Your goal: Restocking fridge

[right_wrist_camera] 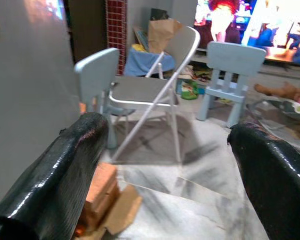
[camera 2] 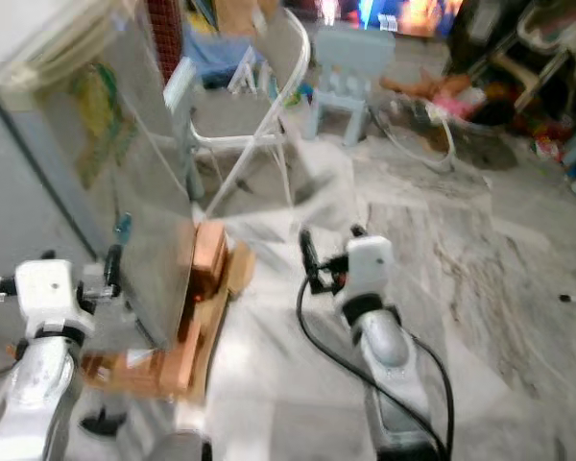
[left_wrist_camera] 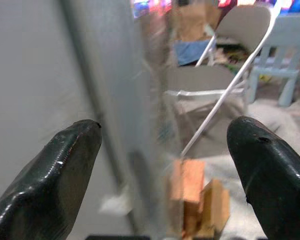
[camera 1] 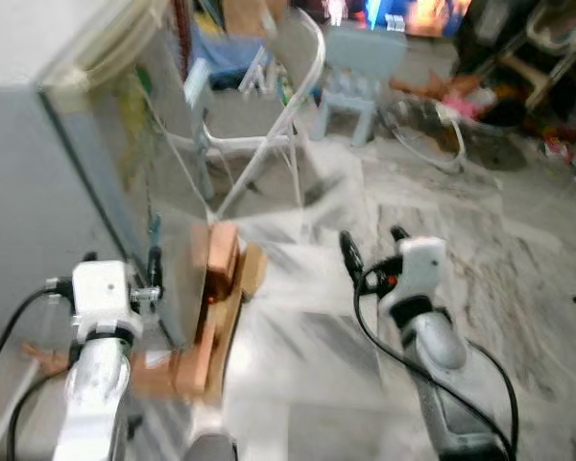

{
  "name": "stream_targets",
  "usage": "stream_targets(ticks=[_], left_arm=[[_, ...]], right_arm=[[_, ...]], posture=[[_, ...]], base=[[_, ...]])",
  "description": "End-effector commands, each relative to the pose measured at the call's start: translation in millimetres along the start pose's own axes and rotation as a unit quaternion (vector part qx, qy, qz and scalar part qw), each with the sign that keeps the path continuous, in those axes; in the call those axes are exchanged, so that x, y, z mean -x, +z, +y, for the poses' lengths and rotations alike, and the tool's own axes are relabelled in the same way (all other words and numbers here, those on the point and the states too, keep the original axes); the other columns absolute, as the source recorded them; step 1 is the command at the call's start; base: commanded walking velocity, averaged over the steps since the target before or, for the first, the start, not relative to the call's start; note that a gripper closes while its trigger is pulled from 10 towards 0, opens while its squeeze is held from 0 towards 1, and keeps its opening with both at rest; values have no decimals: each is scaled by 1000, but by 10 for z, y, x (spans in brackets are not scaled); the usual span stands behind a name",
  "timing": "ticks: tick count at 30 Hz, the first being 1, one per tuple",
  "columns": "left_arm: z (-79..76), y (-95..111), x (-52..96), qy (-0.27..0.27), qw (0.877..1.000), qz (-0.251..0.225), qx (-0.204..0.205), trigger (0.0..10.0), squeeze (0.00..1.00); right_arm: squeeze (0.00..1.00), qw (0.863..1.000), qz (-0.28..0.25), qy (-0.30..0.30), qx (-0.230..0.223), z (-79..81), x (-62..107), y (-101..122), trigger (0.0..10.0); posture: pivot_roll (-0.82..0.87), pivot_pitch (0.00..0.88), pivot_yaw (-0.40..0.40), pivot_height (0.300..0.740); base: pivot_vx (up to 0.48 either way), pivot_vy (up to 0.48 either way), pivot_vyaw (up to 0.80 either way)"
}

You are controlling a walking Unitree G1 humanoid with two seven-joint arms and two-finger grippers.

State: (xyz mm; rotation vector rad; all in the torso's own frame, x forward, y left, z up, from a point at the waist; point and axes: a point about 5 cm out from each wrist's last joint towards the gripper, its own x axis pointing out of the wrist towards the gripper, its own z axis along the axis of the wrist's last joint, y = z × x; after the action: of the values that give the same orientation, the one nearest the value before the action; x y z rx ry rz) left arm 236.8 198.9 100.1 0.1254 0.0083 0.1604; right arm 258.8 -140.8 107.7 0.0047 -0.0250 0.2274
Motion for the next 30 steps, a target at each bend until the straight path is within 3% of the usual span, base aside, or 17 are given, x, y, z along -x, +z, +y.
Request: stream_targets(ticks=[1, 6, 15, 30], left_arm=[[-56, -25, -13, -12, 1000, 9, 5, 10000, 0], [-75, -28, -178, -37, 999, 12, 11, 10000, 0], [28, 9, -470, 1, 1000, 6, -5, 10000, 0], [60, -1, -683, 40, 999, 6, -5, 10000, 0]], right_arm=[[0, 1000, 3, -12, 5, -68, 32, 15, 10000], [0, 1000, 9, -12, 7, -60, 48, 14, 10000], [0, 1000, 17, -20, 11, -104, 93, 6, 10000], [0, 1000, 20, -20, 9, -95, 103, 11, 10000]], posture=[[121, 52, -60, 740], [98, 60, -60, 740], [80, 62, -52, 740], [68, 55, -55, 740]], base=[[0, 0, 0], [0, 0, 0], [0, 0, 0], [0, 0, 0]])
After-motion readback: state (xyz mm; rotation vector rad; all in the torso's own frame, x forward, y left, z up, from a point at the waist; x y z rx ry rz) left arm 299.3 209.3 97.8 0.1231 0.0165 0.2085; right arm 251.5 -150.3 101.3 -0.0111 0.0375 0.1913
